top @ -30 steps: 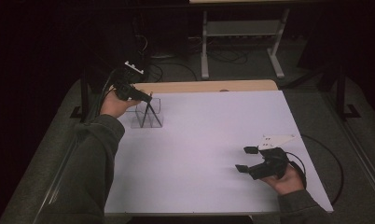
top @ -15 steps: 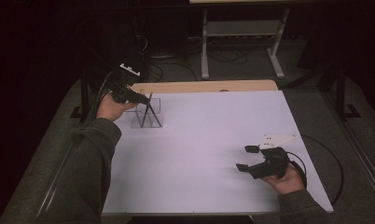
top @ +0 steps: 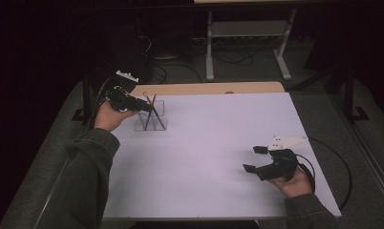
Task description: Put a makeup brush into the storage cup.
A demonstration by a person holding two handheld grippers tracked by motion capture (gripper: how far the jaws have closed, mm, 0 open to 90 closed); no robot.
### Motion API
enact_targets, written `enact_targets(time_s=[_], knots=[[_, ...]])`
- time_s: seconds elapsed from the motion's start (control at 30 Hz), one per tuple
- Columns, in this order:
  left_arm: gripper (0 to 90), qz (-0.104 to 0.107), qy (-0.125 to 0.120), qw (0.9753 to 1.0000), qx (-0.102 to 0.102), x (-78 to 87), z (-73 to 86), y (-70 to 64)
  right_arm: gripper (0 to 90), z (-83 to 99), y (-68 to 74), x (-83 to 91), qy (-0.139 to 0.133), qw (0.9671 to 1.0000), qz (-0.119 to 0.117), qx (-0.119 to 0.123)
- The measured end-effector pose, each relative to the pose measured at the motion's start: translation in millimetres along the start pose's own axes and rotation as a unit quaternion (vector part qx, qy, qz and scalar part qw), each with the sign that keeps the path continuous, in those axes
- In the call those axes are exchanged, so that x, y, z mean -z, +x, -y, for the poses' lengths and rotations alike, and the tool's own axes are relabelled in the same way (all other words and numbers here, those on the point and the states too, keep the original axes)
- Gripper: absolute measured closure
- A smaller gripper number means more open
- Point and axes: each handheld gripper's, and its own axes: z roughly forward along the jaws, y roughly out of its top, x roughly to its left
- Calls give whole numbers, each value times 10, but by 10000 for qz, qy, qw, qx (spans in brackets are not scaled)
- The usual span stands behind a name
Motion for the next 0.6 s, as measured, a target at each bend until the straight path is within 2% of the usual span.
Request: enact_targets(time_s=[0.3,0.4,0.43,0.5,0.6], knots=[[562,50,-137,9999,-43,83,134,-113,190,3,2,-15,24,10000,66,23],[549,49,-139,9998,-116,101,161,-148,190,5,-7,3,-6,10000,80,-33],[547,60,-221,9997,-61,102,171,-170,189,6,-8,7,-17,9999,99,-44],[538,91,-201,9997,-132,119,188,-193,189,7,-12,12,-22,9999,118,-45],[525,106,-289,9995,-107,126,223,-234,188,8,-13,16,-24,9999,143,-63]])
